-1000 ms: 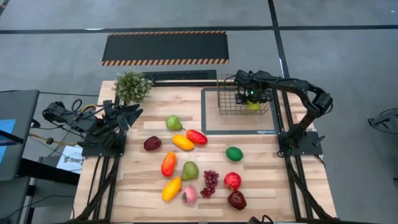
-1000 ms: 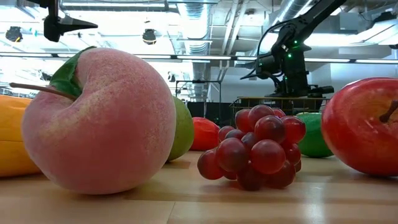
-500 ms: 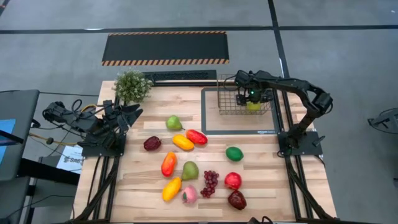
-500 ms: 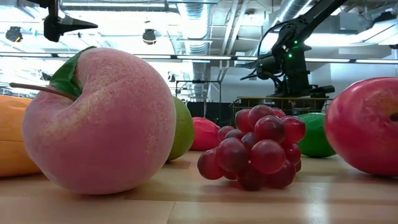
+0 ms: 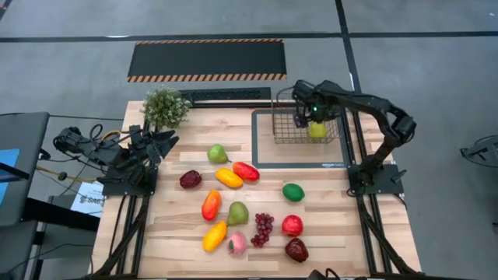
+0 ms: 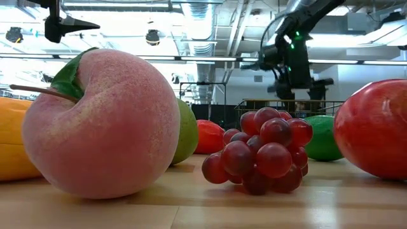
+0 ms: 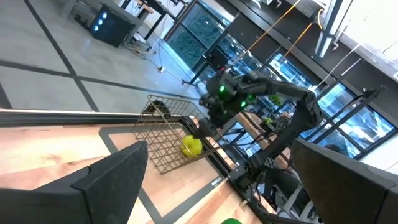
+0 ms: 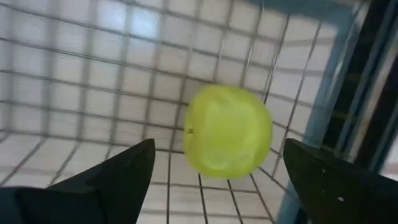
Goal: Build produce basket
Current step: Put the red apple into the gold wire basket
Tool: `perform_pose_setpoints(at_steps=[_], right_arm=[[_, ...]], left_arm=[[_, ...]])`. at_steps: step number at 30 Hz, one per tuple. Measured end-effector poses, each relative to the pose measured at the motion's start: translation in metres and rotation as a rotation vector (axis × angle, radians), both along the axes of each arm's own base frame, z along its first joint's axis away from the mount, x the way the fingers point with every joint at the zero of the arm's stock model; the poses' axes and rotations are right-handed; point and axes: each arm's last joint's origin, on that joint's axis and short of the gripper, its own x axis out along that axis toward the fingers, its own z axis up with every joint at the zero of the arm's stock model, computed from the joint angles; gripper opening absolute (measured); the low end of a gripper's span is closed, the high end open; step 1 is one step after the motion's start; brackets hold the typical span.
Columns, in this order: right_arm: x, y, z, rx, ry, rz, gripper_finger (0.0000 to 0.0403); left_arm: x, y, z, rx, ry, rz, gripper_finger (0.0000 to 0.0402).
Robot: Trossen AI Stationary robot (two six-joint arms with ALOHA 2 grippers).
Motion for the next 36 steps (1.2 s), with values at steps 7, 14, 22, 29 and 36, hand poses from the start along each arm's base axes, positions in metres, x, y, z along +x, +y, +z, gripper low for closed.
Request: perform_pose_setpoints(at_steps=[7,14,22,29,36], right_arm=[[0.030,0.013,0.070,-0.089,-0.105,0.245,0.0368],[0.064,0.090,0.102,0.009,-0.168,0.585,0.0368],[0.072,0.207,0.109,0.119,-0.186,0.776,0.0368],[0.058,0.286,0.110,0.157,-0.180,1.015,0.0368],[0.053,0.335,0.106,0.162,-0.274,1.183,0.0368]], left_arm=[[0.000,-0.001,0.000,-0.013,-0.007,-0.028,0.0385],[0.001,-0.001,0.000,-0.027,-0.014,-0.042,0.0385],[0.001,-0.001,0.000,-0.044,-0.024,-0.041,0.0385],[0.001,-0.001,0.000,-0.054,-0.028,-0.048,0.0385],[0.001,-0.002,-0.003,-0.052,-0.004,-0.094,0.0385]])
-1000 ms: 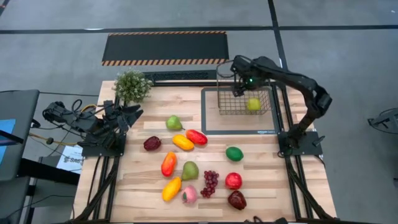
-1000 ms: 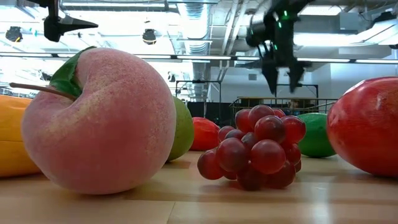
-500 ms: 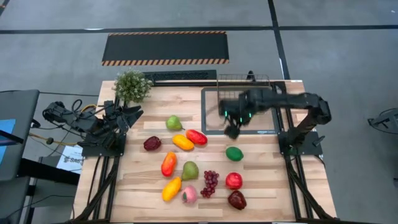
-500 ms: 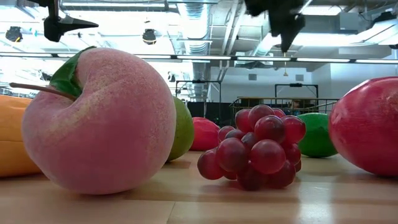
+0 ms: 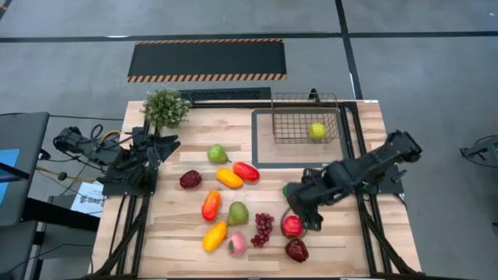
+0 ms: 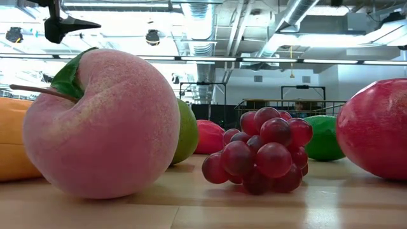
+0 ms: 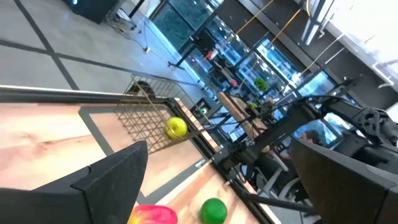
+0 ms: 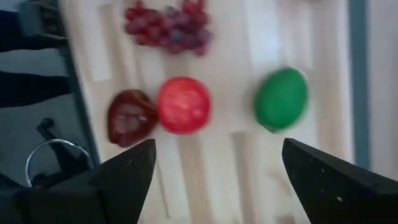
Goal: Build produce basket
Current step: Put the red apple into the gold wire basket
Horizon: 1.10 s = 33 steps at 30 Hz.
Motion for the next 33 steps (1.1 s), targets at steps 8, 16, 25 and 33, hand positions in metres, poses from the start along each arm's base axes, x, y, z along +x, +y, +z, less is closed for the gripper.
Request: perform_pose_setpoints(at_steps=[8,16,25,33], right_arm=[[0.001,0.025,-0.034,0.019,-0.039,0.076,0.0368],[0.013,0.027,-0.061,0.042,-0.136,0.043,0.0368],[0.021,0.035,-0.102,0.022,-0.022,0.030,0.0368],[0.030,0.042,-0.128,-0.016,0.042,0.042,0.0368]], left_arm=[[0.000,0.000,-0.003,0.005,0.029,0.000,0.0385],[0.000,-0.001,-0.005,0.007,0.044,-0.050,0.0385],[0.000,-0.002,-0.005,0.008,0.047,-0.063,0.0385],[0.000,-0.002,-0.006,-0.011,0.052,-0.075,0.0385]])
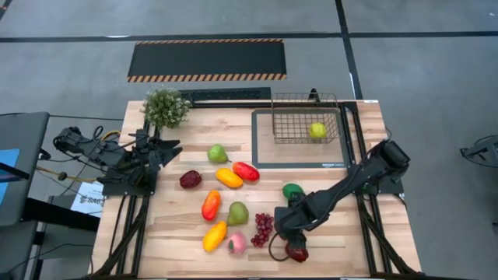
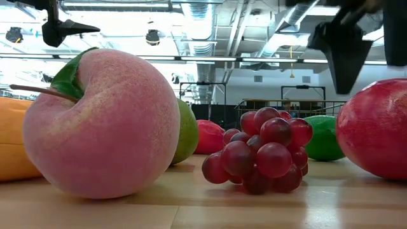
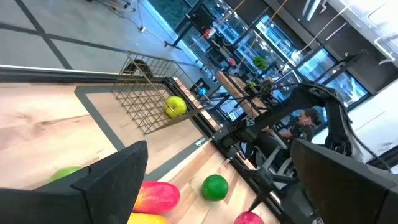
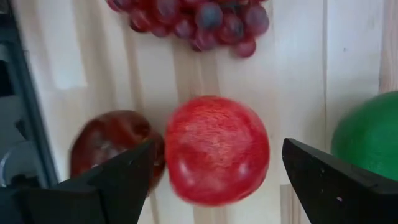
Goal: Build produce basket
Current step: Put the red apple into the gold wire basket
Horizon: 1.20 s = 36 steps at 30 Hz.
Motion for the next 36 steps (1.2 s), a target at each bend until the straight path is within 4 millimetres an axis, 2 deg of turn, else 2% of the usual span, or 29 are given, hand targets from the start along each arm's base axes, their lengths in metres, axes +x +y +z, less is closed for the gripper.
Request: perform_pose_setpoints(at_steps=[10,15,20,26,31,36], right_arm=[[0.008,0.007,-0.038,-0.042,0.108,0.015,0.0368],[0.008,0.011,-0.045,-0.042,0.129,0.017,0.0361],[0.006,0.010,-0.045,-0.050,0.144,0.006,0.0325],[0.000,0.006,-0.036,-0.061,0.158,-0.001,0.0294],[-0.008,-0.001,-0.011,-0.061,0.104,-0.084,0.0292],[-0.032,-0.013,0.024,-0.043,0.131,-0.242,0.0297]], left_arm=[[0.000,0.000,0.000,-0.005,-0.002,0.001,0.0385],[0.000,0.000,0.000,-0.006,-0.003,0.001,0.0385],[0.000,0.000,0.000,-0.007,-0.003,0.002,0.0385],[0.000,0.000,0.000,-0.006,-0.003,0.001,0.0385],[0.000,0.000,0.000,-0.006,-0.002,0.002,0.0385],[0.000,0.000,0.000,-0.004,0.003,-0.009,0.0385]])
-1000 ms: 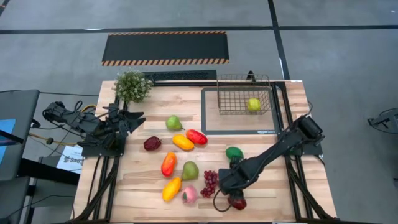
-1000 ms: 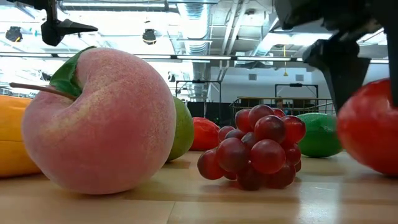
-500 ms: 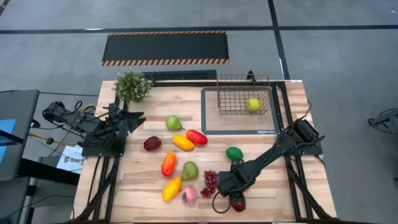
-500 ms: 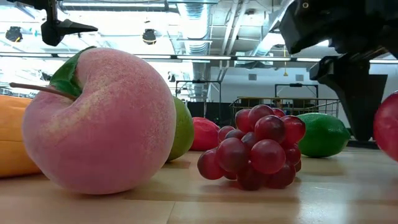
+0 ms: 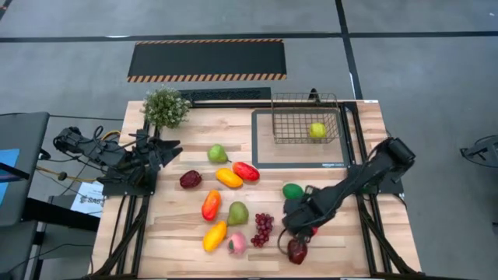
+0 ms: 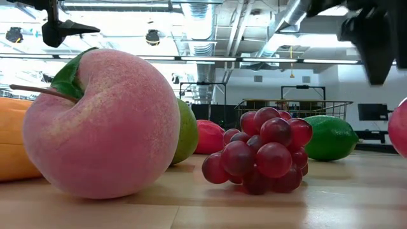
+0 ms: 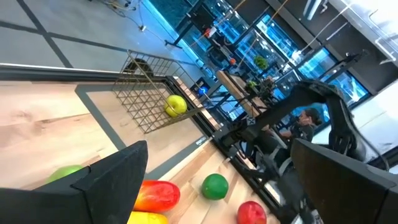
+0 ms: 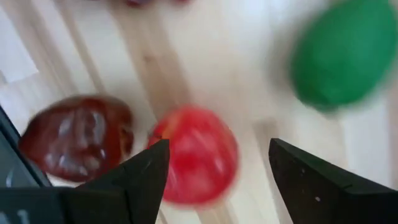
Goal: Build produce basket
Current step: Put the red apple into the gold wire basket
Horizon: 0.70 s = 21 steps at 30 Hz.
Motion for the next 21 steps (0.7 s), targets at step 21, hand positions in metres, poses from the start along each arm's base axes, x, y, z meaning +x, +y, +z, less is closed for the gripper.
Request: perform_pose_setpoints(at_steps=[21], right_arm=[[-0.032,-0.008,0.049,0.102,-0.112,-0.065,0.0302]], left_arm=[[0.000,0.000,-0.001,0.001,0.006,-0.009,0.0385]])
